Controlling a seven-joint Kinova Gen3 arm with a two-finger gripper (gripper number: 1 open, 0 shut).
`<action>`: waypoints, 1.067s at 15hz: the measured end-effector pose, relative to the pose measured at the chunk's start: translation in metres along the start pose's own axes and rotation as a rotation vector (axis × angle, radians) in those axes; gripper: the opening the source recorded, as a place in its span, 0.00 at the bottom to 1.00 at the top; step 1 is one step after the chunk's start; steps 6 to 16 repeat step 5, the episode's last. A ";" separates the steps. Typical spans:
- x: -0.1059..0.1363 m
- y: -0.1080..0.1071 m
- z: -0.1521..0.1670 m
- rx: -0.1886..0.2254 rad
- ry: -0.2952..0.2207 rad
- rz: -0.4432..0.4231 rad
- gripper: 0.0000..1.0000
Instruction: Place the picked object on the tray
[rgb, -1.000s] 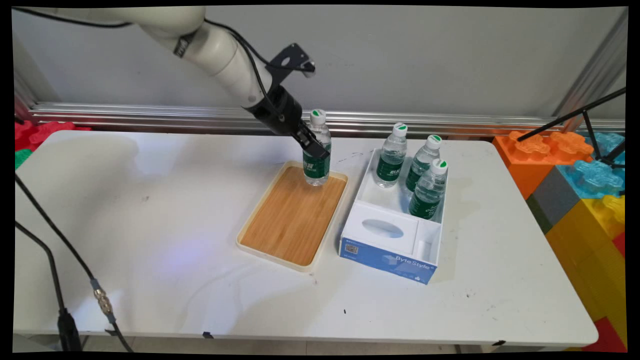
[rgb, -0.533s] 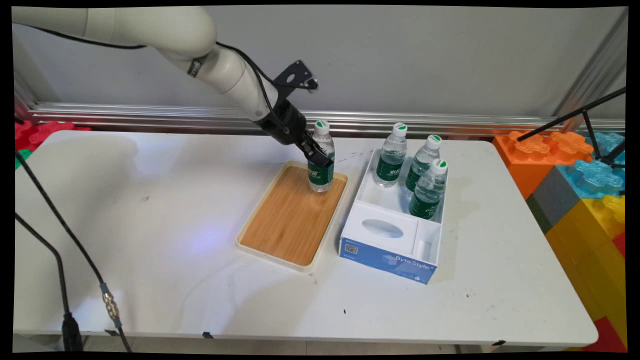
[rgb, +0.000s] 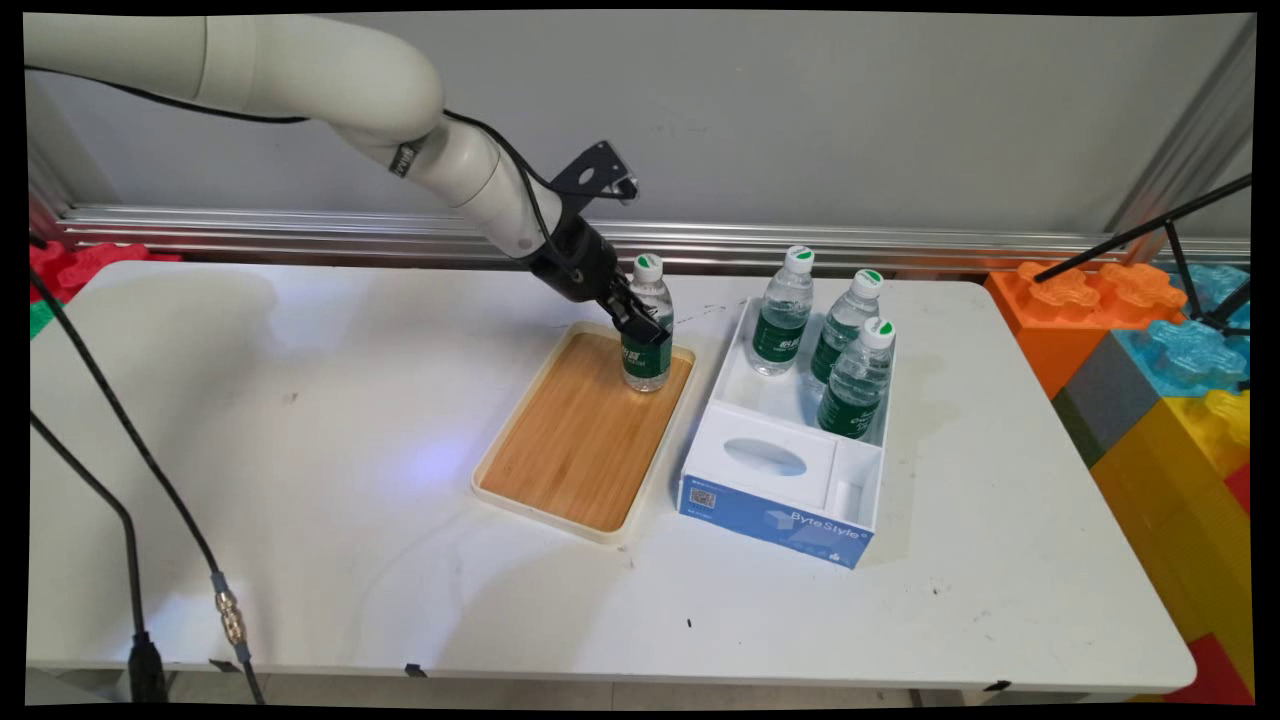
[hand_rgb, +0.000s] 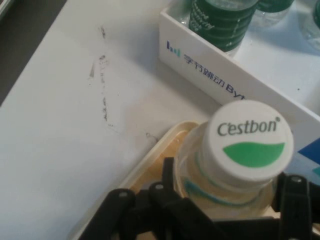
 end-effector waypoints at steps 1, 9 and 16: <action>-0.001 -0.001 0.002 -0.001 0.001 0.006 0.00; -0.005 -0.004 0.005 -0.004 0.007 0.029 1.00; -0.005 -0.004 0.005 -0.004 0.007 0.029 1.00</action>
